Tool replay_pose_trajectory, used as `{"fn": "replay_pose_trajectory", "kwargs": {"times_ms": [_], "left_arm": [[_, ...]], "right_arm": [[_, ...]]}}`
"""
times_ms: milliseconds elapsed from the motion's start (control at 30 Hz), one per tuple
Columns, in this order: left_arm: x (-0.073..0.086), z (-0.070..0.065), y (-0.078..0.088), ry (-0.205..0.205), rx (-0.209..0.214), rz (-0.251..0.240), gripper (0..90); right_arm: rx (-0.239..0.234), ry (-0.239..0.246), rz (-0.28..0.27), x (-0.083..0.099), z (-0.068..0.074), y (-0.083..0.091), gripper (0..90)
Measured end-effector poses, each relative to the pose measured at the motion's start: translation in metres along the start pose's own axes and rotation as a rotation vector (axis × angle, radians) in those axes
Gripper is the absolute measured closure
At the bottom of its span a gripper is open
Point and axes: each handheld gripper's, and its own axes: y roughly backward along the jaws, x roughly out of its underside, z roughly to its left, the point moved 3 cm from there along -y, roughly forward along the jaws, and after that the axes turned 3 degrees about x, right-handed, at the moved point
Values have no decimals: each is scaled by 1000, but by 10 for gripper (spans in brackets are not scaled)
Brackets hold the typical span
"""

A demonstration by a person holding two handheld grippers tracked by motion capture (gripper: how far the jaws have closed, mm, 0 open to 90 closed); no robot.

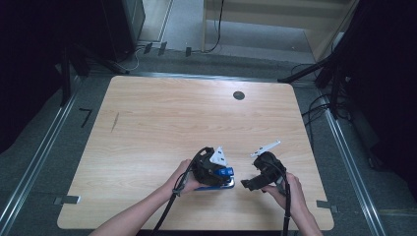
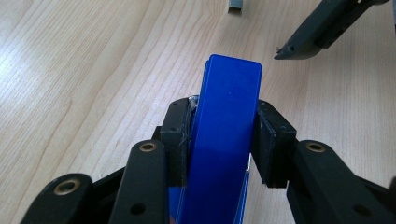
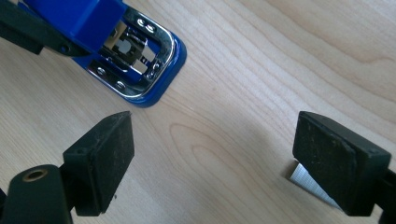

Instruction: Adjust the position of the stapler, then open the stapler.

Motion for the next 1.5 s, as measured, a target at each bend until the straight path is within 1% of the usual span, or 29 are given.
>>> {"fn": "replay_pose_trajectory", "kwargs": {"times_ms": [67, 200, 333, 367, 467, 700, 767, 833, 867, 933, 1000, 1067, 1100, 1167, 1200, 1233, 1267, 1300, 1367, 1400, 1500], "left_arm": [[0, 1, 1, 1, 2, -4, 620], [0, 2, 1, 6, 7, -9, 622], [0, 1, 1, 3, 2, 1, 623], [-1, 2, 0, -3, -1, 6, 624], [-1, 2, -1, -5, -1, 9, 626], [-1, 4, -4, -5, -1, 4, 635], [-1, 3, -4, -10, -5, 5, 637], [-2, 4, -5, -20, -5, 13, 640], [-2, 4, -5, -21, -7, 12, 644], [-2, 4, -6, -16, -7, 9, 644], [-1, 3, -4, -9, -9, -2, 643], [-1, 3, -3, -13, -8, -11, 644], [0, 3, -2, -17, -11, -14, 645], [1, 2, -2, -19, -13, -24, 645], [1, 1, 0, -16, -14, -32, 645], [2, 1, 1, -14, -13, -45, 646], [3, 0, 3, -14, -13, -55, 648], [4, 1, 5, -21, -10, -60, 649], [4, 0, 7, -33, -9, -63, 654], [4, 0, 7, -39, -11, -61, 657], [4, 0, 8, -45, -12, -63, 658]], "right_arm": [[-5, -3, -12, -2, 0, 0, 129], [0, -6, 6, -2, 1, -2, 129], [-4, -9, -8, 1, 2, 1, 129], [-1, -6, -9, 2, 2, 2, 129], [4, -9, -8, 2, -1, 2, 129], [9, -26, -13, 6, -5, 4, 129], [11, -36, -16, 8, -5, 5, 129], [15, -28, -14, 8, -4, 5, 129], [20, -22, -15, 8, -4, 5, 129], [15, -28, -21, 8, -4, 5, 129], [9, -28, -19, 10, -4, 4, 130], [12, -23, -21, 9, -3, 4, 132], [11, -16, -29, 7, -3, 4, 135], [0, -23, -58, 2, 0, 6, 137], [-6, -19, -78, -1, 1, 6, 145], [-5, -24, -96, -4, 3, 6, 163], [-14, -32, -114, -6, 4, 5, 177], [-27, -36, -126, -9, 4, 4, 193], [-31, -45, -144, -12, 5, 1, 256], [-33, -42, -151, -14, 5, -1, 268], [-40, -58, -171, -18, 5, -3, 349]]}}
